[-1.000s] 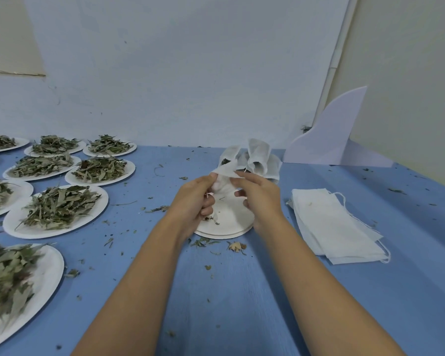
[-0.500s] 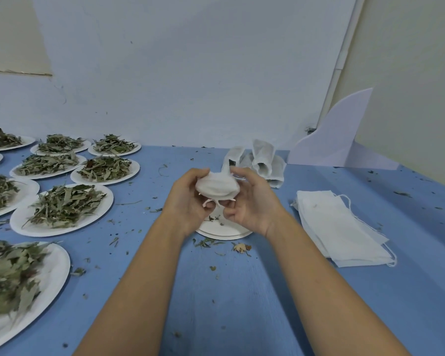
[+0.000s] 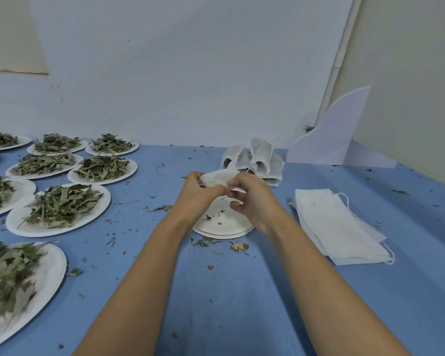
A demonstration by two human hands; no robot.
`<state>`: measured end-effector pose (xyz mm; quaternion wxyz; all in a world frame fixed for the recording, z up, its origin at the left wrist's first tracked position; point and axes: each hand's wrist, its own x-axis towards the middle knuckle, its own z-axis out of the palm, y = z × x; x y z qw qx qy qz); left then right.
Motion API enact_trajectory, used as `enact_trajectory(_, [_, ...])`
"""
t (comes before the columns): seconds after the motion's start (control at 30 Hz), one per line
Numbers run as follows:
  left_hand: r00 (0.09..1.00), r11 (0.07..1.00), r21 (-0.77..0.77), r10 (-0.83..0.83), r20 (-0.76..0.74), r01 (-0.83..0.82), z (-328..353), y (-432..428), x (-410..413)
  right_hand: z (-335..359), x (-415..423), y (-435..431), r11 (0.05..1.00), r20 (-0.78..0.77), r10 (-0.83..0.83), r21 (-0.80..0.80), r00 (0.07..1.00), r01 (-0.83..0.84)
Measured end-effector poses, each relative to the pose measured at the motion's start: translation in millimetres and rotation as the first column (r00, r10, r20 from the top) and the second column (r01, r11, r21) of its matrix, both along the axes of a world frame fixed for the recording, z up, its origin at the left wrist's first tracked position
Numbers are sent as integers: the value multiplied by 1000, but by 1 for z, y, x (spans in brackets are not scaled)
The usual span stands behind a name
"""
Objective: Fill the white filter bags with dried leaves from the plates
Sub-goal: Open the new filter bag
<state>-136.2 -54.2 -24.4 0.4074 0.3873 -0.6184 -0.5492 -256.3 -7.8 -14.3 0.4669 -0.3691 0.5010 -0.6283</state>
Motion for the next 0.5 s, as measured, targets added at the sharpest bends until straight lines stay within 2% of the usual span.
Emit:
enact_trajectory(0.13, [996,996,-85,6,90,2,-2,0,-1,-2,1,-2,998,-128,-62,18,990,64])
enact_trajectory(0.2, [985,982,-179,86,148,-59,-6,0,-2,-3,2,-2,996,-213,-81,7,974,84])
enact_trajectory(0.33, [954,921,-329,265,140,-207,-9,3,-5,-7,4,-2,990,-451,-142,-48,881,135])
enact_trajectory(0.4, [953,922,-295,290,89,-253,-6,2,-5,-9,4,-1,987,-494,-159,-57,855,150])
enact_trajectory(0.5, [938,911,-266,342,58,-316,-4,2,-5,-10,5,-2,979,-474,-202,-73,857,191])
